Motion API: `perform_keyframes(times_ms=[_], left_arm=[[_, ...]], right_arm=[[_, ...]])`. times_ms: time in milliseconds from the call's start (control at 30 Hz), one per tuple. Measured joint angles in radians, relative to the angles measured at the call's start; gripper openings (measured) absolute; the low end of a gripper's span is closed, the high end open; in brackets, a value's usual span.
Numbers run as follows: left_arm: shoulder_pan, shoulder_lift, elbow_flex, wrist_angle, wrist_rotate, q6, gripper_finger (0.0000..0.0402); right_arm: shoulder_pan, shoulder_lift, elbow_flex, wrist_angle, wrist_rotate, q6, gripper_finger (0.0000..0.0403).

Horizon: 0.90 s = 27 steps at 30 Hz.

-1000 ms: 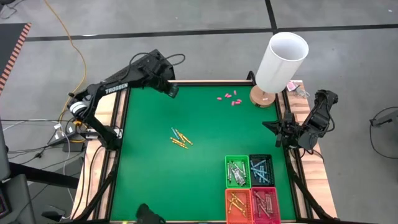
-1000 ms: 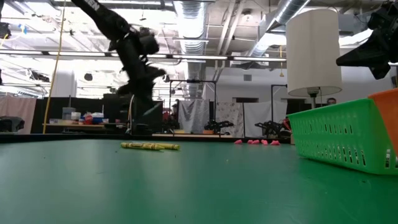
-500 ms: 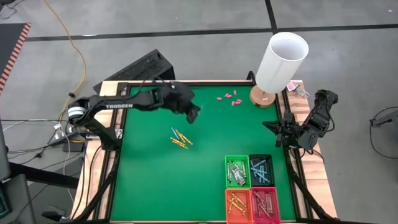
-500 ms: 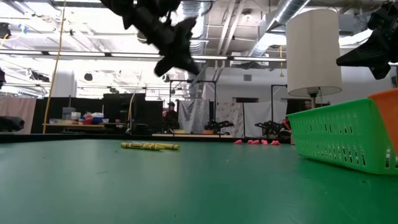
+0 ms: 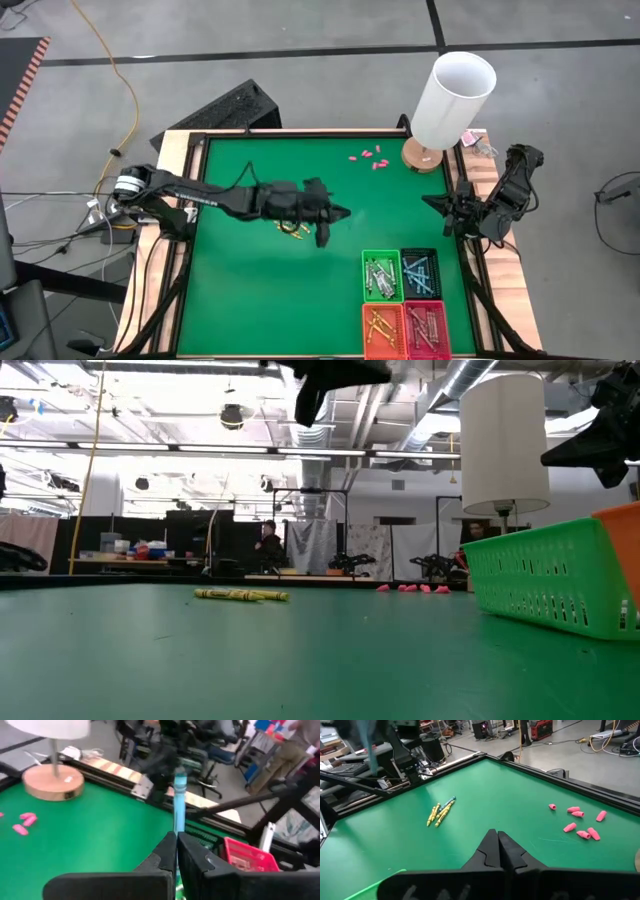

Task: Sort crayons
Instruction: Put the blue crayon into the black bin

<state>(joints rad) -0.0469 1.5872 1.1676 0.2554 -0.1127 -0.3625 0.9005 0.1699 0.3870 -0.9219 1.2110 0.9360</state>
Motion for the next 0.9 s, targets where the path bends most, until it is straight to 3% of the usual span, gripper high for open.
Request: perform_keyframes(times_ms=[367, 567, 667, 733, 900], left_arm=[[-0.114, 0.163, -0.001, 0.41, -0.078, 0.024, 0.0], [-0.118, 0.174, -0.002, 0.262, -0.185, 0.0, 0.0], [-0.114, 0.174, -0.002, 0.179, -0.2, 0.142, 0.0], [-0.105, 0.173, -0.002, 0.113, -0.267, 0.164, 0.0001], [0.006, 0.176, -0.002, -0.062, -0.23, 0.116, 0.0028]], right_arm=[[0.0, 0.001, 0.0, -0.003, 0.002, 0.01, 0.0], [0.0, 0.001, 0.0, -0.003, -0.005, 0.01, 0.0], [0.0, 0.001, 0.0, -0.005, -0.004, 0.01, 0.0], [0.0, 0.0, 0.0, -0.005, -0.003, 0.01, 0.0], [0.0, 0.0, 0.0, -0.005, -0.003, 0.009, 0.0]])
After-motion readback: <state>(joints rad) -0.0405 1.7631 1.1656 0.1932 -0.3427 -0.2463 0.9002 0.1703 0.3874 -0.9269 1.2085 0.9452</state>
